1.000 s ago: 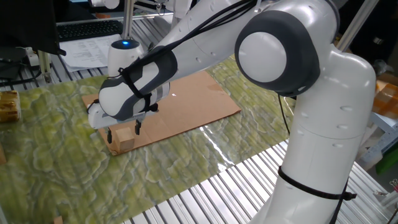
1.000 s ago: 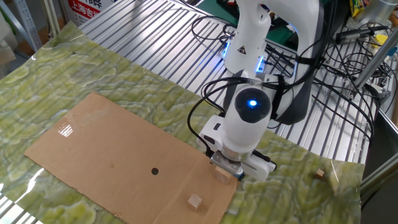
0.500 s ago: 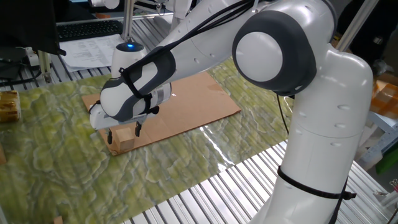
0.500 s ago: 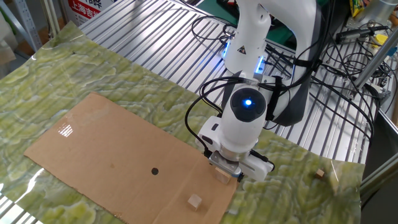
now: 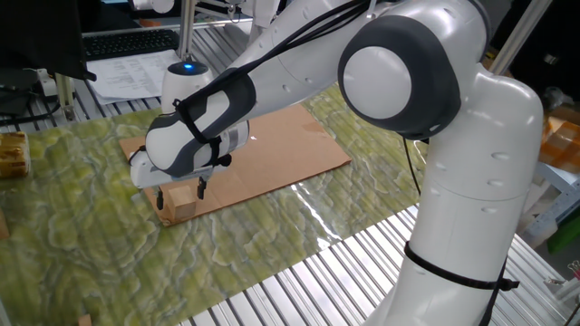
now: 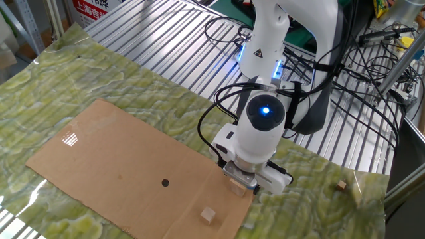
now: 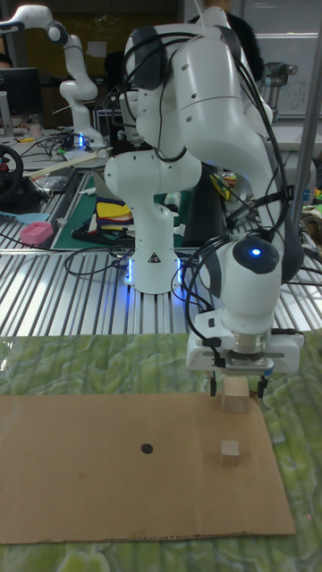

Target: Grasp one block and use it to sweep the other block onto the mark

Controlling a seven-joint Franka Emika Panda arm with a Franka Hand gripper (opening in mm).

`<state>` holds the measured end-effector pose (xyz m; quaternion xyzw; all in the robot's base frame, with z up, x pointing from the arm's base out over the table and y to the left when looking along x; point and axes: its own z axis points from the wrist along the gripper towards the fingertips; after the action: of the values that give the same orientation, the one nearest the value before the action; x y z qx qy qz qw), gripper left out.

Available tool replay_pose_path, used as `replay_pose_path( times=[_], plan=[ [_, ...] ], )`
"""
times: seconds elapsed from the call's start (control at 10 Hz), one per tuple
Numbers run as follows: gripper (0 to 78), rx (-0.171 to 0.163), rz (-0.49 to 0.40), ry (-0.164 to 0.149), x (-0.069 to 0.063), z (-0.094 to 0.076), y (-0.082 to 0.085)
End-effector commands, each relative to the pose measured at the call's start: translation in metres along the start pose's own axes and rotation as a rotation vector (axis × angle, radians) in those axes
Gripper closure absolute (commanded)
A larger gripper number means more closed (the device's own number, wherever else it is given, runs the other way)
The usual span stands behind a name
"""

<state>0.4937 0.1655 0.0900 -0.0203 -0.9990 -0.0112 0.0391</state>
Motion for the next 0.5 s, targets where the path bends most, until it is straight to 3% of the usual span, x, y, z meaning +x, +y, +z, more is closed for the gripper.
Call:
replay_pose_path(
  times=[0.1,0.5],
  plan=[
    [0.1,0.000,-0.002,-0.003,-0.0008,-0.0009,0.0002],
    [0.1,0.009,-0.008,-0.007,-0.0008,0.0001,-0.0001]
  ],
)
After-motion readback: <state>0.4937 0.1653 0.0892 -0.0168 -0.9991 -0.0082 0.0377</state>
